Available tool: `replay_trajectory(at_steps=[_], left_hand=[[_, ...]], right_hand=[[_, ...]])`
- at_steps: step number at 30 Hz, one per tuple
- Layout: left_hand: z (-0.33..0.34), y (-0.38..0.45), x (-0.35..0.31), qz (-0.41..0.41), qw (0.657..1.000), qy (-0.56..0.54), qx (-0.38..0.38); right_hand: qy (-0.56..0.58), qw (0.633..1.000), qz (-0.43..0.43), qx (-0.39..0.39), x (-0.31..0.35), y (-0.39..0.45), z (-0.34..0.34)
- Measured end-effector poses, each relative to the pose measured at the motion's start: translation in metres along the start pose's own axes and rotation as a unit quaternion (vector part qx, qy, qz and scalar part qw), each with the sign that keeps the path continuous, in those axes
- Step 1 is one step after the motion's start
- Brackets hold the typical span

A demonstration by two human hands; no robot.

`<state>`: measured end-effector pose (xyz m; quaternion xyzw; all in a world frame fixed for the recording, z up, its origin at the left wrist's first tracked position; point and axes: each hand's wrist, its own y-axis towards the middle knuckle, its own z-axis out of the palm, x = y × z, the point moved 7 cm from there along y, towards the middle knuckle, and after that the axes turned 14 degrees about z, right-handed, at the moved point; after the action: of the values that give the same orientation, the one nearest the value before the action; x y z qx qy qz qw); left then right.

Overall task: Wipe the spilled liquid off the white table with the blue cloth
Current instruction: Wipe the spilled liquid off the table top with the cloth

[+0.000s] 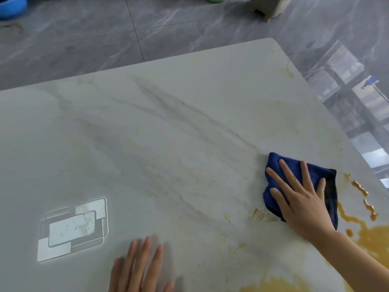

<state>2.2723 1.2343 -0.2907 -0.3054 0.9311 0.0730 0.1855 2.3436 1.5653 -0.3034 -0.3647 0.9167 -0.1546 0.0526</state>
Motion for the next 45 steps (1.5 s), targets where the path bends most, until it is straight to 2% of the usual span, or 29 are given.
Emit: replay_trajectory(at_steps=[3,7,14,17,19,21,25,28,30,33,37,39,41,43,45], left_hand=[[0.009,-0.017,-0.008,-0.015,1.000,0.004,-0.025],[0.011,-0.028,-0.015,-0.034,0.996,0.065,-0.056],[0.015,-0.036,-0.013,-0.064,0.994,0.086,-0.030],[0.014,-0.036,-0.015,-0.072,0.994,0.079,-0.013],[0.014,-0.037,-0.016,-0.076,0.995,0.067,-0.009],[0.012,-0.037,-0.018,-0.081,0.995,0.055,-0.010],[0.012,-0.032,-0.020,-0.063,0.996,0.055,0.011],[0.011,-0.035,-0.018,-0.059,0.996,0.066,0.007],[0.012,-0.036,-0.019,-0.067,0.995,0.074,0.000],[0.013,-0.039,-0.021,-0.070,0.994,0.085,-0.012],[0.012,-0.042,-0.019,-0.080,0.994,0.076,-0.020],[0.011,-0.041,-0.021,-0.072,0.994,0.076,-0.028],[0.010,-0.040,-0.023,-0.062,0.994,0.087,-0.030],[0.010,-0.040,-0.024,-0.062,0.993,0.096,-0.018],[0.010,-0.040,-0.024,-0.075,0.993,0.092,-0.008]], right_hand=[[0.003,1.000,-0.014,-0.014,0.000,-0.001,0.000],[0.016,0.999,-0.050,-0.015,0.004,-0.007,-0.002],[0.140,0.982,-0.120,0.029,0.027,-0.037,-0.008],[0.203,0.966,-0.140,0.074,0.058,-0.056,-0.013],[0.158,0.964,-0.199,0.085,0.084,-0.081,-0.007],[0.059,0.954,-0.286,0.071,0.113,-0.117,0.004],[-0.074,0.931,-0.348,0.082,0.149,-0.150,0.035],[-0.091,0.903,-0.414,0.066,0.167,-0.145,0.048],[-0.061,0.915,-0.397,0.034,0.171,-0.124,0.043],[-0.051,0.959,-0.277,-0.021,0.159,-0.071,0.024],[-0.052,0.982,-0.177,-0.035,0.101,-0.053,0.014],[-0.046,0.982,-0.182,-0.030,0.078,-0.086,0.020],[-0.037,0.972,-0.233,0.014,0.078,-0.132,0.036],[-0.040,0.959,-0.278,0.045,0.097,-0.161,0.049],[-0.035,0.954,-0.296,0.034,0.122,-0.163,0.048]])
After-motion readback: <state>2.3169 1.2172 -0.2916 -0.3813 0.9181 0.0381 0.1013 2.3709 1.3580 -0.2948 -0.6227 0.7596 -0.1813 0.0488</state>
